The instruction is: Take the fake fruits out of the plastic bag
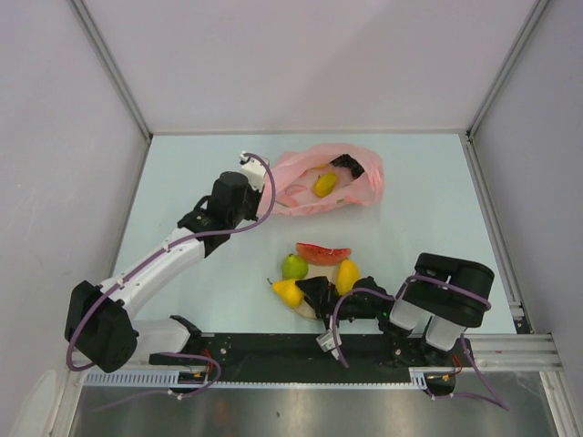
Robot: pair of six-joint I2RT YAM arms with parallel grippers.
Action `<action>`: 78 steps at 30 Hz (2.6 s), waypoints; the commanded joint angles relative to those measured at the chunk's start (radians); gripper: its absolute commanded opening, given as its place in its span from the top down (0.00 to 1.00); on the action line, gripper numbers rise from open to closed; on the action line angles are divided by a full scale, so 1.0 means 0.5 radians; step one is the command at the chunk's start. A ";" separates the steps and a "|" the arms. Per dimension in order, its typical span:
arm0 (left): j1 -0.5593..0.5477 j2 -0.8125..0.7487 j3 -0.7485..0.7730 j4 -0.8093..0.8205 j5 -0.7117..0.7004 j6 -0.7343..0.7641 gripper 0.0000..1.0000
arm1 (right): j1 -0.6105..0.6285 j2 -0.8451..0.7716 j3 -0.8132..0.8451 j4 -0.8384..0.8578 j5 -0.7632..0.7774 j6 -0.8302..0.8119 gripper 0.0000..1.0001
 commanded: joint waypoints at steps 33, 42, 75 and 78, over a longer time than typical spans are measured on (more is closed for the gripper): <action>0.764 -0.560 -0.426 -0.952 1.368 -0.832 0.25 | -0.443 -1.748 0.699 -2.082 0.238 0.402 0.07; 0.854 -0.057 -0.553 -0.789 1.816 -0.624 0.35 | -0.550 -1.530 1.172 -2.118 1.068 1.231 0.06; 0.396 0.637 -0.387 -0.841 1.985 -0.486 0.74 | -0.734 -1.616 0.853 -2.002 0.932 1.304 0.08; 0.396 0.668 -0.356 -0.853 2.004 -0.461 0.92 | -0.731 -1.610 0.844 -1.992 0.929 1.289 0.08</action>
